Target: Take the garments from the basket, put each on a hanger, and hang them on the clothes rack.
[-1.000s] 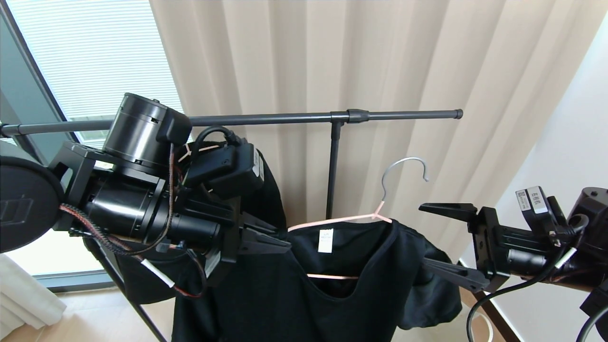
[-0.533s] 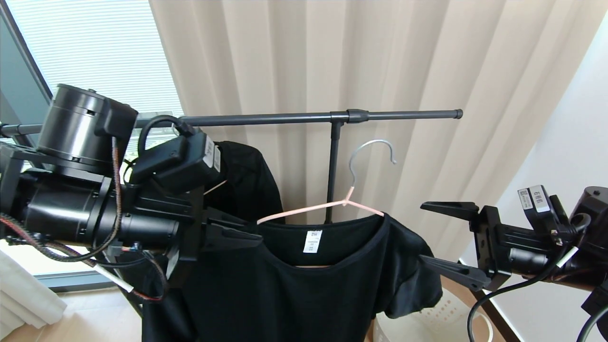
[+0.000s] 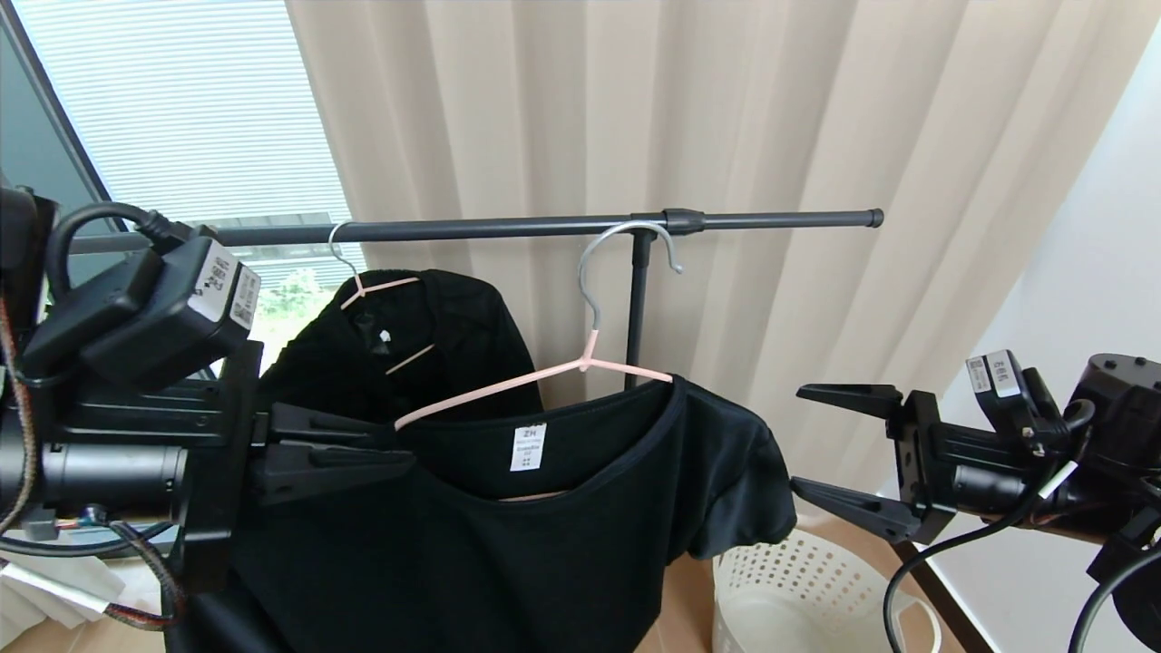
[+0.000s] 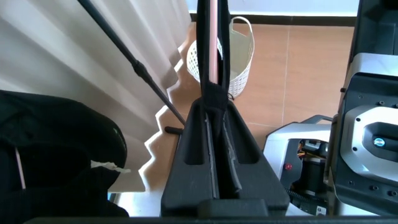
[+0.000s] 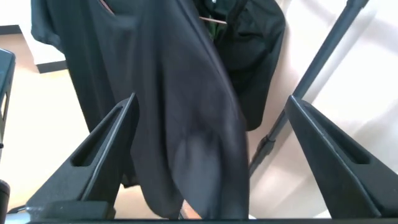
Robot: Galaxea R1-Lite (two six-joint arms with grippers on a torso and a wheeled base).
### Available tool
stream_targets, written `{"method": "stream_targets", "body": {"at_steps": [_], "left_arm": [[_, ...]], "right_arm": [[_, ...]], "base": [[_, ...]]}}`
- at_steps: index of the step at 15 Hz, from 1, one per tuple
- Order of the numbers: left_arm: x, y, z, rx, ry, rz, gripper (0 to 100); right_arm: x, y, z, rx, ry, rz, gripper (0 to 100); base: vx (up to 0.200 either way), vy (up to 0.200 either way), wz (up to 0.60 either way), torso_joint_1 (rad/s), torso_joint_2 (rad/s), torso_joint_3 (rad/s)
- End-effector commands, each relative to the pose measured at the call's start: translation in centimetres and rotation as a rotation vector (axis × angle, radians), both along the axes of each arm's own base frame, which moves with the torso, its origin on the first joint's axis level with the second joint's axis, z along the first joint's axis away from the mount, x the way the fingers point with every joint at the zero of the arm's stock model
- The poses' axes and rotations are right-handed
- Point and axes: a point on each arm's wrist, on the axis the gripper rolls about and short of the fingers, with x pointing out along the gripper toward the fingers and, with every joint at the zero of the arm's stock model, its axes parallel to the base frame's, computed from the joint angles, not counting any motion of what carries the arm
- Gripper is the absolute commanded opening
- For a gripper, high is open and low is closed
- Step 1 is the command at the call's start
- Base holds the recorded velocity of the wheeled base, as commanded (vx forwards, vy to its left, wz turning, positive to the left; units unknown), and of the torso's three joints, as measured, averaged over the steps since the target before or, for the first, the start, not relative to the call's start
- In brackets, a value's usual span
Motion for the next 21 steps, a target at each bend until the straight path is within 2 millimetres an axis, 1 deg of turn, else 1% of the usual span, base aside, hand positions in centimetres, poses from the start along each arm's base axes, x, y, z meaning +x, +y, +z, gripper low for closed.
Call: {"method": "stream_targets", "body": {"at_steps": [1,2,3,6,9,11,17,18,21], "left_arm": [[-1.2,0.5,0.4,-0.01,-0.029,0.004,0],[-1.3,0.6,0.4,-0.011,-0.031,0.004,0],[-1.4,0.6,0.5,-0.013,-0.036,0.002,0],[-1.5,0.6,0.5,-0.015,-0.039,0.001,0],[-1.4,0.6,0.6,-0.015,-0.041,0.002,0],[-1.5,0.6,0.5,-0.014,-0.037,0.0,0],[-1.6,0.5,0.7,-0.023,-0.034,0.001,0],[-1.5,0.5,0.6,-0.022,-0.032,0.002,0],[-1.5,0.5,0.7,-0.024,-0.035,0.002,0]], "right_arm": [[1.2,-0.1,-1.3,-0.004,0.044,-0.008,100],[1.6,-0.2,-1.7,-0.005,0.055,-0.013,100],[2.4,-0.4,-2.8,-0.007,0.087,-0.022,100],[3.2,-0.5,-4.4,-0.012,0.136,-0.028,100],[3.1,0.0,-5.0,-0.018,0.159,-0.012,100],[2.9,0.1,-6.2,-0.042,0.167,-0.002,100],[2.8,0.1,-6.4,-0.05,0.164,0.001,100],[2.8,0.1,-6.5,-0.05,0.165,0.001,0],[2.9,0.1,-6.4,-0.049,0.16,0.0,0]], "base": [[0.0,0.0,0.0,0.0,0.0,0.0],[0.0,0.0,0.0,0.0,0.0,0.0],[0.0,0.0,0.0,0.0,0.0,0.0],[0.0,0.0,0.0,0.0,0.0,0.0],[0.0,0.0,0.0,0.0,0.0,0.0],[0.0,0.0,0.0,0.0,0.0,0.0],[0.0,0.0,0.0,0.0,0.0,0.0],[0.0,0.0,0.0,0.0,0.0,0.0],[0.0,0.0,0.0,0.0,0.0,0.0]]}}
